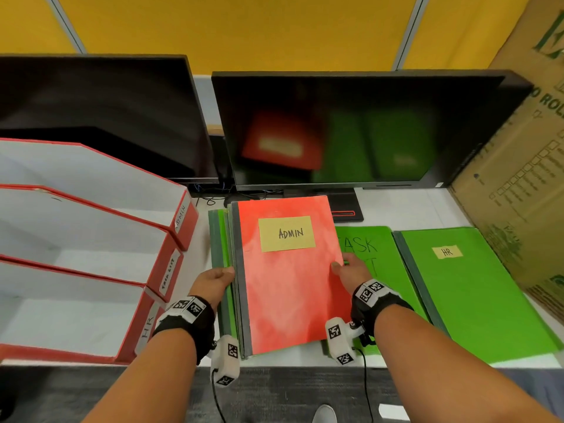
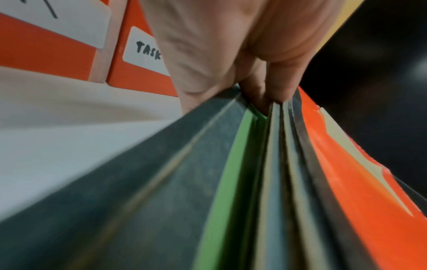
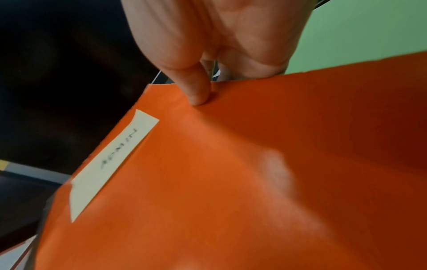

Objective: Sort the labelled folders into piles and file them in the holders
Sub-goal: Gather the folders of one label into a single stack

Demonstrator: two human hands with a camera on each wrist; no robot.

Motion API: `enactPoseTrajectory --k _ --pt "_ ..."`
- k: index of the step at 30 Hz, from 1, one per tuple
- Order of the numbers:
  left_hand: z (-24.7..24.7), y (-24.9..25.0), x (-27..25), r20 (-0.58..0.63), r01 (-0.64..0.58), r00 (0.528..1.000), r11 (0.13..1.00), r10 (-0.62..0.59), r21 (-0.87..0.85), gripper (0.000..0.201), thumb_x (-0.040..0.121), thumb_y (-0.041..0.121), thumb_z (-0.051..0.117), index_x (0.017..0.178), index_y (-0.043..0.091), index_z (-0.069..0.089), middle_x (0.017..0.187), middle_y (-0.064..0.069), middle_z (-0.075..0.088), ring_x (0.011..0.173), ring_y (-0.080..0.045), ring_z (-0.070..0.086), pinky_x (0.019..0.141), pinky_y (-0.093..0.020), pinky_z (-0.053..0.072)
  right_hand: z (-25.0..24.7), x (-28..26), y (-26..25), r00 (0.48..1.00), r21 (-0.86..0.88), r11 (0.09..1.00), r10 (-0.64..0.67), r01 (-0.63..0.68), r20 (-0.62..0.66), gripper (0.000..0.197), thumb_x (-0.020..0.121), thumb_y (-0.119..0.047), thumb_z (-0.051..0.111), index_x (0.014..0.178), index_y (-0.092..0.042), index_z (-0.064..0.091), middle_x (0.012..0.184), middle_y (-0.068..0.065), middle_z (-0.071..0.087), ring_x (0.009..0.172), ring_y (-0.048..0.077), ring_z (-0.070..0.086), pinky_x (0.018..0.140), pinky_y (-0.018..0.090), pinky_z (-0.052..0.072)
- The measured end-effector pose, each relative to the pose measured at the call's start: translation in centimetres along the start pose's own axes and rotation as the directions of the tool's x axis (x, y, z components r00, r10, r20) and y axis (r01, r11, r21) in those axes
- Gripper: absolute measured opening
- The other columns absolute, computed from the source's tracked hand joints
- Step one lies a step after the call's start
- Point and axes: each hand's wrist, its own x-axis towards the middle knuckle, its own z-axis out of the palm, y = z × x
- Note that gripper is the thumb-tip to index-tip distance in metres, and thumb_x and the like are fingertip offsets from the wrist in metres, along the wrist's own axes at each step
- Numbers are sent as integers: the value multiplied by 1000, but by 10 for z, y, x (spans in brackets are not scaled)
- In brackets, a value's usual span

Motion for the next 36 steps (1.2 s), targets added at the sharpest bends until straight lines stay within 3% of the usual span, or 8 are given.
enactPoseTrajectory --k 3,7,12,16,19,23,33,36 --pt "-2 1 4 -27 -2 1000 1000 3 27 59 59 53 69 101 11 69 107 -12 69 105 -32 63 99 -49 47 2 3 1 1000 -31 999 14 -15 -25 30 89 -11 54 118 -6 57 102 14 64 83 23 55 71 26 40" --pt "-2 5 -6 -37 -88 995 988 94 130 31 73 41 70 72 14 56 67 -4 54 74 -25 54 80 -36 46 3 7 1 999 -72 997 30 -32 -27 25 87 -11 54 110 -4 60 93 11 61 83 23 54 71 26 38" --pt "-5 6 -8 -76 -129 986 974 145 185 31 79 39 72 63 20 52 57 -1 47 59 -21 44 66 -31 41 4 7 3 999 -62 998 32 -33 -15 16 89 -16 55 101 -6 59 91 10 60 86 26 58 70 26 39" --pt "-11 3 -1 -49 -50 997 995 55 85 30 63 53 71 70 25 70 78 -5 68 81 -26 62 86 -43 52 3 7 3 996 -63 996 53 -58 -73 22 89 -13 53 108 -2 59 97 16 62 86 26 55 72 26 38" --pt "-9 9 -5 -94 -107 988 981 124 161 22 82 35 65 69 18 58 63 -5 51 68 -22 50 74 -44 48 0 7 3 991 -56 997 50 -57 -128 19 89 -10 52 105 -2 58 92 15 58 82 24 51 71 26 37" --pt "-12 12 -8 -146 -140 963 885 225 444 19 98 23 44 87 8 41 64 -6 41 60 -22 41 62 -30 32 -5 10 3 982 5 1000 29 -29 -188 17 88 -4 49 102 -2 58 87 13 56 80 27 53 69 26 36" --pt "-24 11 -7 -146 -70 976 872 160 484 21 100 22 38 103 3 45 72 -9 46 73 -25 48 73 -34 37 -9 14 -1 973 140 989 -4 37 -230 20 85 2 45 92 -14 55 66 2 52 68 24 49 52 24 35" --pt "-24 13 -10 -148 -65 977 877 153 477 22 100 23 37 104 3 46 78 -13 49 76 -26 49 74 -34 38 -5 13 -4 973 154 987 -6 43 -232 22 86 1 47 100 -11 59 79 9 58 73 24 52 65 26 40"
